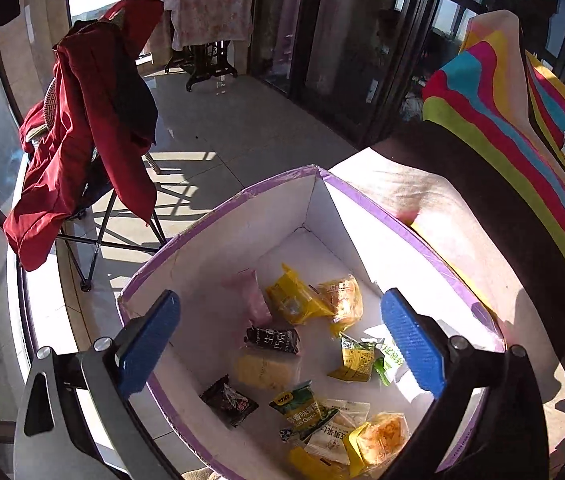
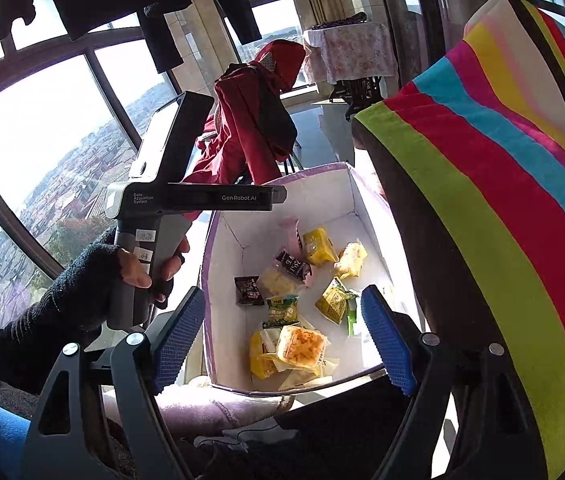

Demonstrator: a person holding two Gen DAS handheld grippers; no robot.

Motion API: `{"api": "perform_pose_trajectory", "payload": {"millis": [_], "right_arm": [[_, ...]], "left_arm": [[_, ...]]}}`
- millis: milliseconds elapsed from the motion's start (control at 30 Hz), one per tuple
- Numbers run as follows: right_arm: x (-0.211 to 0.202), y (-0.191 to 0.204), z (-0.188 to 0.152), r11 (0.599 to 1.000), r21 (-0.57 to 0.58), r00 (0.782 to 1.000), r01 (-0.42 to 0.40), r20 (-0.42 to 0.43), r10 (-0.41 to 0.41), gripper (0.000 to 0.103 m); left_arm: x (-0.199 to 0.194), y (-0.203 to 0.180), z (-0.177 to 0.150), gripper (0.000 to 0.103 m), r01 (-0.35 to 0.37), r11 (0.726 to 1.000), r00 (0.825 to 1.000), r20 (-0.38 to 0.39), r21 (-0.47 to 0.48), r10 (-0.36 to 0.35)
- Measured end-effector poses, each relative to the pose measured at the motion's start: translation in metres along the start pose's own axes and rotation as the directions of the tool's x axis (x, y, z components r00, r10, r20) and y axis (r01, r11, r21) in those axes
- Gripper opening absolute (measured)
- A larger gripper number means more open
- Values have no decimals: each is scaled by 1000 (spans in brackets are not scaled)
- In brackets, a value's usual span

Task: Organize snacks
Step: 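Move both tools back from the box to the table, then grasp the small blue-white candy roll with the right tool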

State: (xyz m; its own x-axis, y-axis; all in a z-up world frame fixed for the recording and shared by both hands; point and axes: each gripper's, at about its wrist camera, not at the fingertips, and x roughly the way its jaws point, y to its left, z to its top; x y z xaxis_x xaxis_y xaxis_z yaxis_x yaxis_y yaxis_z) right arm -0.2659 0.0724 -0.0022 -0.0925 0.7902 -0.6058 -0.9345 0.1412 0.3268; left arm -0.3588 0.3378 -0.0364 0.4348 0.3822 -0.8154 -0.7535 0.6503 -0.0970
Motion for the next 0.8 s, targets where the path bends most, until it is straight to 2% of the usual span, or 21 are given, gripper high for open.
{"api": "perform_pose_trajectory", "payload": {"millis": [33, 100, 167, 267, 333, 400, 500, 533, 600, 667, 733, 800], "right_arm": [[-13, -8, 2, 1000, 20, 999, -2, 34, 1, 78], [-36, -20, 7, 998, 62, 995, -2, 103, -5, 79], [-62, -31, 8, 996, 94, 986, 4, 166, -19, 78], [-102, -48, 9, 990, 116, 961, 81, 253, -108, 80], [-125, -62, 9, 975, 134, 934, 178, 288, -210, 83], [-143, -86, 9, 948, 180, 907, 264, 289, -307, 83], [-159, -137, 2, 888, 268, 861, 373, 256, -439, 83], [-163, -157, -1, 861, 307, 847, 405, 229, -480, 83], [-167, -197, -7, 807, 393, 825, 441, 177, -537, 83], [-168, -237, -8, 749, 477, 805, 459, 132, -578, 83], [-168, -271, -8, 694, 536, 782, 479, 99, -616, 82], [-164, -296, -2, 669, 556, 768, 493, 83, -635, 82]], "left_arm": [[-4, -5, 3, 101, 9, 1000, 1000, 17, -5, -9], [-16, -19, 9, 101, 72, 997, 995, 69, -4, -72], [-30, -40, 18, 101, 150, 989, 980, 133, 18, -151], [-55, -90, 33, 101, 254, 961, 937, 221, 108, -272], [-66, -133, 42, 101, 329, 925, 901, 228, 192, -368], [-70, -178, 50, 101, 396, 874, 868, 196, 281, -456], [-61, -251, 57, 101, 456, 795, 840, 104, 399, -533], [-55, -276, 58, 101, 467, 773, 835, 73, 429, -545], [-37, -319, 67, 101, 480, 754, 838, 17, 449, -545], [-16, -350, 78, 101, 518, 744, 828, -32, 422, -559], [8, -370, 88, 101, 540, 759, 828, -69, 364, -556], [27, -381, 93, 101, 569, 760, 816, -103, 314, -568]]}}
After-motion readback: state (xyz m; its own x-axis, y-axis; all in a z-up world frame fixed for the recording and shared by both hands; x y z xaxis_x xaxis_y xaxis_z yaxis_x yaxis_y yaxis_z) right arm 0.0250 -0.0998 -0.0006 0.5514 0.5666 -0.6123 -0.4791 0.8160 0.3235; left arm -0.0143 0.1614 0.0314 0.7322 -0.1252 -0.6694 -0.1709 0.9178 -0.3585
